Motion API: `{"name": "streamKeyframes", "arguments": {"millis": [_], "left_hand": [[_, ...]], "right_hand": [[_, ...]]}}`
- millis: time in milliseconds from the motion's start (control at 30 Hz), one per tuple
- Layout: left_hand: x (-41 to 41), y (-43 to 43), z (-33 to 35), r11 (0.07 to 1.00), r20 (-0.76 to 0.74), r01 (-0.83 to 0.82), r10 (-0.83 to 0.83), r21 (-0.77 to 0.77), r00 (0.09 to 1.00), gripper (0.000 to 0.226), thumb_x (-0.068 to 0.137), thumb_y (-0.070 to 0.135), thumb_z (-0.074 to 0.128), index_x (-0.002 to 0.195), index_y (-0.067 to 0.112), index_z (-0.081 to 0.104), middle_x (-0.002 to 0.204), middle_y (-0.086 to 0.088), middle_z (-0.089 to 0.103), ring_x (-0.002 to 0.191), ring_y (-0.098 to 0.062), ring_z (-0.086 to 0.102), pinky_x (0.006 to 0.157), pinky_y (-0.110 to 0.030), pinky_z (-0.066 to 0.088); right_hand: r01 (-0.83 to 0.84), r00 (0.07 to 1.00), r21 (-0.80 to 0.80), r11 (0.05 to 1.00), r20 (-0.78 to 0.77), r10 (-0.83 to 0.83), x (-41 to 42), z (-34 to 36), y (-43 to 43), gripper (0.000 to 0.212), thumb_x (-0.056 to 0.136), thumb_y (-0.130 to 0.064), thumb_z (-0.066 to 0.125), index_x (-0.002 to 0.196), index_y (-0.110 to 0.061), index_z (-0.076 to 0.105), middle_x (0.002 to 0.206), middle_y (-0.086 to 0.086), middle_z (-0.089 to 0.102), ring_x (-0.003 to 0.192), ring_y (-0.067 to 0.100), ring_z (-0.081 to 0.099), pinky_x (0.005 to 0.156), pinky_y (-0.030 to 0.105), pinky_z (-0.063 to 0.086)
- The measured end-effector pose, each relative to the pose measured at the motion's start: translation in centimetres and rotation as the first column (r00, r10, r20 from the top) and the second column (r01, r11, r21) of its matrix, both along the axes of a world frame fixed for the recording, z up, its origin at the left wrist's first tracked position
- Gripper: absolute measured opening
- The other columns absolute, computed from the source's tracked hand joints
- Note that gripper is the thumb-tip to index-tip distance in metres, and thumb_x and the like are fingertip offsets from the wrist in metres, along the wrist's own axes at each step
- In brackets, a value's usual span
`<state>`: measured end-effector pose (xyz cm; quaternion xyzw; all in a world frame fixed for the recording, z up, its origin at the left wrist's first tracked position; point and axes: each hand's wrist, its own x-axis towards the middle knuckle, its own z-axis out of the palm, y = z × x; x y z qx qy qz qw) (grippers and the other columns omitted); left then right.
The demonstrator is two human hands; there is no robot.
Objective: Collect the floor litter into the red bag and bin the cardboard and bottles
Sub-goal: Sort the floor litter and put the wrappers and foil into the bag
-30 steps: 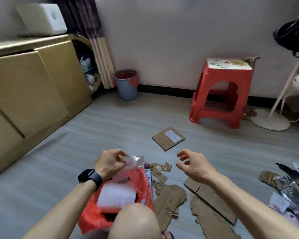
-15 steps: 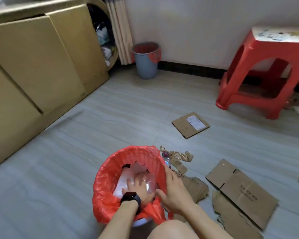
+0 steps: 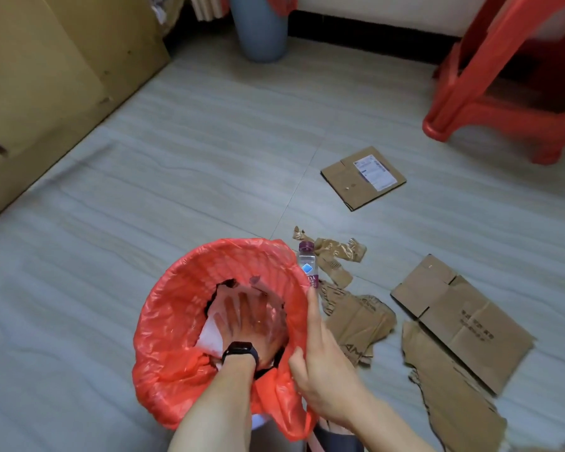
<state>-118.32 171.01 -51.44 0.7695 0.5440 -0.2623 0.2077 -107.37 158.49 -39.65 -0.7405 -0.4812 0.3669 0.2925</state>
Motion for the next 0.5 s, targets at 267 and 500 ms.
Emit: {"name": "streamKeyframes", "arguments": {"millis": [267, 500], "left_hand": [[0.4, 3.5, 1.5, 0.998, -0.02, 0.063, -0.063, -0.015, 0.998, 0.073, 0.096, 0.058, 0.016, 0.154, 0.031, -0.018, 0.162, -0.008, -0.027, 0.147, -0.036, -0.026, 0.115, -0.06, -0.015], [-1.1, 3.4, 5.6, 0.99, 0.083, 0.113, -0.106, -0.081, 0.991, 0.116, 0.061, 0.099, 0.025, 0.155, 0.034, 0.007, 0.163, -0.009, 0.009, 0.149, -0.033, 0.005, 0.118, -0.056, 0.005]], "right_hand": [[0.025, 0.999, -0.062, 0.998, 0.033, -0.023, -0.8, 0.8, 2.8, 0.099, 0.09, -0.022, 0.042, 0.145, -0.041, -0.038, 0.154, 0.014, 0.032, 0.125, 0.034, 0.047, 0.102, 0.049, 0.043], [0.151, 0.976, -0.147, 0.978, 0.18, -0.124, -0.4, 1.8, 1.6, 0.092, 0.091, -0.02, 0.04, 0.151, -0.039, -0.028, 0.119, 0.018, 0.057, 0.088, 0.041, 0.06, 0.077, 0.047, 0.05]]}}
